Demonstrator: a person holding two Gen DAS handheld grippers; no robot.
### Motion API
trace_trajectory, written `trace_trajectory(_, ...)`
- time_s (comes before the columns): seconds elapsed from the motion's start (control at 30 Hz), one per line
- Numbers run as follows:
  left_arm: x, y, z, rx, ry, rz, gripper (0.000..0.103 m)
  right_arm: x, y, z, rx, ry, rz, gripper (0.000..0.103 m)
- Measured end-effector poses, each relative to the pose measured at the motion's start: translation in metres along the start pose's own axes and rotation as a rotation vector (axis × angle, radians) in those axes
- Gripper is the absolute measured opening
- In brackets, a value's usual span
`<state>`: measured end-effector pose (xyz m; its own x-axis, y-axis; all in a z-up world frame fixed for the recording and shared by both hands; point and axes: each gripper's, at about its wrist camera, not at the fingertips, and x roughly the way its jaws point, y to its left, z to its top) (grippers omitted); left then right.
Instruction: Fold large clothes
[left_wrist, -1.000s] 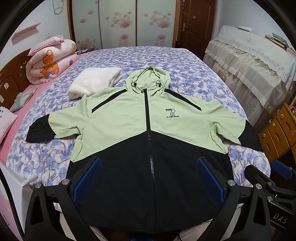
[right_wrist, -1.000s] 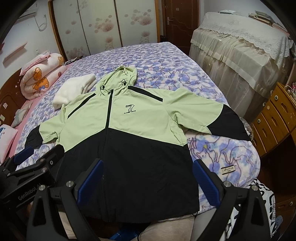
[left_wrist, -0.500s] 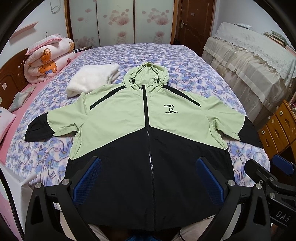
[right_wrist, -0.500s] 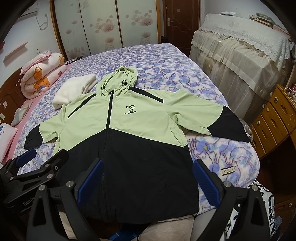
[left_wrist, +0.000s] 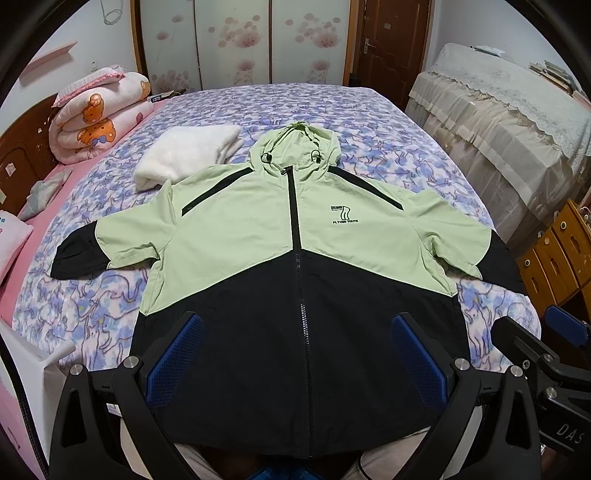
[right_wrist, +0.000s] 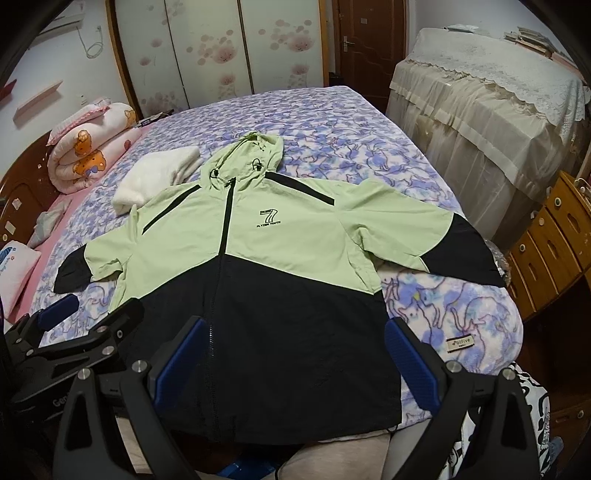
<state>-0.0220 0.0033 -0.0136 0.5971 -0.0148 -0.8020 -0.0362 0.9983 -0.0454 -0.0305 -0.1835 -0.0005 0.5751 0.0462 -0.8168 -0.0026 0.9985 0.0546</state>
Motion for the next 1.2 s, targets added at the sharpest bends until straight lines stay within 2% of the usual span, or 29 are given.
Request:
trace_trajectory(0.2, 0.001, 0.003, 0.002, -0.003, 0.005, 0.004, 0.101, 0.002, -0.005, 0.002, 0.038, 0.013, 0.047, 0.097)
trace_trajectory(0.77, 0.002, 0.006, 0.004, -0.003, 0.004, 0.007, 0.101, 0.004, -0.004, 0.004, 0.045, 0.027, 0.049, 0.097)
trace_trajectory(0.97, 0.004, 0.014, 0.005, -0.005, 0.011, 0.009, 0.101, 0.006, 0.002, 0.005, 0.021, 0.040, 0.010, 0.097)
trace_trajectory(1.2, 0.004, 0.014, 0.004, -0.008, 0.008, 0.011, 0.101, -0.005, 0.010, 0.003, -0.027, -0.024, -0.031, 0.097)
